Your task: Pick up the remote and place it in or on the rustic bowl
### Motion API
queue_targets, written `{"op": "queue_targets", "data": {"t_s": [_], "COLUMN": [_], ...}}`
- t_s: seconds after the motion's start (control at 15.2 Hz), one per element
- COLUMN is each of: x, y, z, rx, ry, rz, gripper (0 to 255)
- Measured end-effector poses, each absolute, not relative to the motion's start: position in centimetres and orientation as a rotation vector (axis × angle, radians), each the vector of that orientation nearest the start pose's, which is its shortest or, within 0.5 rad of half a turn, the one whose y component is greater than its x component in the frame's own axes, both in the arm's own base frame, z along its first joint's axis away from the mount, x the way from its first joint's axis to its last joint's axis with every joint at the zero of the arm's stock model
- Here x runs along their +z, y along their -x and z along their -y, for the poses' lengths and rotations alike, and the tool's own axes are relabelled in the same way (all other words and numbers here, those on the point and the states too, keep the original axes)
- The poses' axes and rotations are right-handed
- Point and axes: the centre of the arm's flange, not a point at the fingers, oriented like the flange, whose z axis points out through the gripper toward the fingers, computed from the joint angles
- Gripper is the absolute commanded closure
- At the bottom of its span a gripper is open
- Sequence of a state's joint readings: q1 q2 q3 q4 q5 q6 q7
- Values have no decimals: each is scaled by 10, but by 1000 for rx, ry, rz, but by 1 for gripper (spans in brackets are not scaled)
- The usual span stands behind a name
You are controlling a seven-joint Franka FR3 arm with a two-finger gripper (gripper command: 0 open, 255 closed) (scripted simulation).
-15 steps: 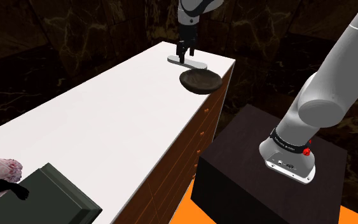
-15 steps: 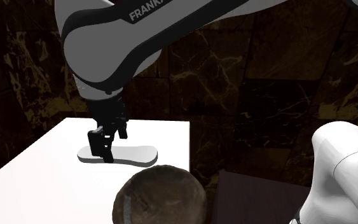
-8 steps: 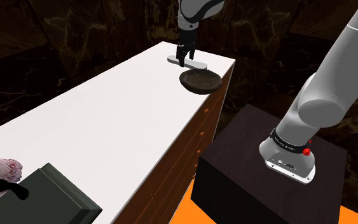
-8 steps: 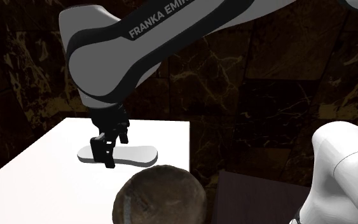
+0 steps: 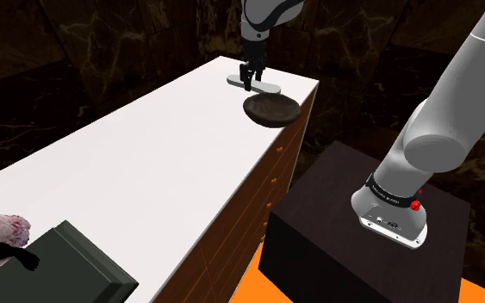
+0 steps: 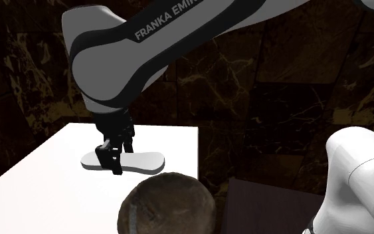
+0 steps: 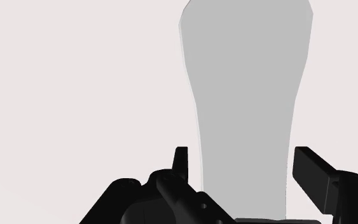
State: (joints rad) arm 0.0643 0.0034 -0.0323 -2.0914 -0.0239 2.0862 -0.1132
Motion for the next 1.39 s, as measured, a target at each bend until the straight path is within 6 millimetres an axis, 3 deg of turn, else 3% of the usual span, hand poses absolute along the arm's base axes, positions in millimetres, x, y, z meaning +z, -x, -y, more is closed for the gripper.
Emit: {"op": "queue_targets", "data": {"t_s": [0.4, 1.39], "x": [423, 499], "y": [-544, -545], "z": [-16, -16], "rx": [15, 14], "ry": [3152, 3152], "rz": [248, 248], "gripper": [255, 255]}}
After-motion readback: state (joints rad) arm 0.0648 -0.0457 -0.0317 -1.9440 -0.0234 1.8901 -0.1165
